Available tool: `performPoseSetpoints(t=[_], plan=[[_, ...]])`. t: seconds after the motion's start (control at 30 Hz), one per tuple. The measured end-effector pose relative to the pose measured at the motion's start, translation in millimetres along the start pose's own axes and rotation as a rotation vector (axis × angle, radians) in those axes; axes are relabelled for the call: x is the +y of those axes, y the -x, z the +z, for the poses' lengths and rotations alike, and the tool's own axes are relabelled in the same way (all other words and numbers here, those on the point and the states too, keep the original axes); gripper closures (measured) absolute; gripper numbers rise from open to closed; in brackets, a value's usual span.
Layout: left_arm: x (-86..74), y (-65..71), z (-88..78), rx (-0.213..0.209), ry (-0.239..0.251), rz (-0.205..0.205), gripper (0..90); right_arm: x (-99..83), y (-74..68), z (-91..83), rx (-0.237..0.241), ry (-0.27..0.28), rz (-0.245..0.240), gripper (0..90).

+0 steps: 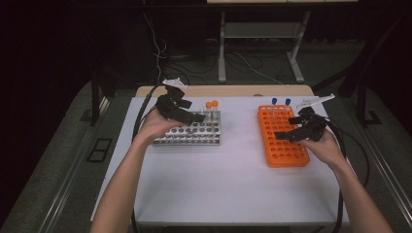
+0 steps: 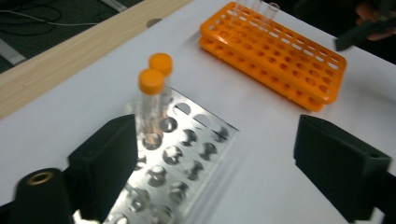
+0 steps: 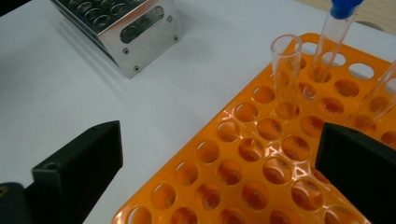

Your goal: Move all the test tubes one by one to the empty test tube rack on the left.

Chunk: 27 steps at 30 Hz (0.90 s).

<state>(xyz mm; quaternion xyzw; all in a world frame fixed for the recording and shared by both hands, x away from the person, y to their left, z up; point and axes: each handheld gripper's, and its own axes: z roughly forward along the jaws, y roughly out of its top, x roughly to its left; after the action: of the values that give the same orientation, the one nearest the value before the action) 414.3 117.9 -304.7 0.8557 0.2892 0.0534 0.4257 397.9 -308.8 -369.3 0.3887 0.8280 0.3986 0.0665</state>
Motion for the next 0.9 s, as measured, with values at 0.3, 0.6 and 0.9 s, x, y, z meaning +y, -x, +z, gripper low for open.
performPoseSetpoints(t=[0.3,0.6,0.9], plan=[[-10.2,26.3,-9.4,0.009,-0.004,0.032,0.0,6.7,17.5,10.9,-0.055,0.005,0.018,14.5],[-19.5,41.7,-16.6,0.004,0.022,0.061,0.0,3.8,30.3,24.2,-0.091,0.009,0.023,24.3],[-26.6,41.8,-14.2,-0.003,0.037,0.051,0.0,4.6,29.4,39.5,-0.097,0.018,-0.022,47.6]])
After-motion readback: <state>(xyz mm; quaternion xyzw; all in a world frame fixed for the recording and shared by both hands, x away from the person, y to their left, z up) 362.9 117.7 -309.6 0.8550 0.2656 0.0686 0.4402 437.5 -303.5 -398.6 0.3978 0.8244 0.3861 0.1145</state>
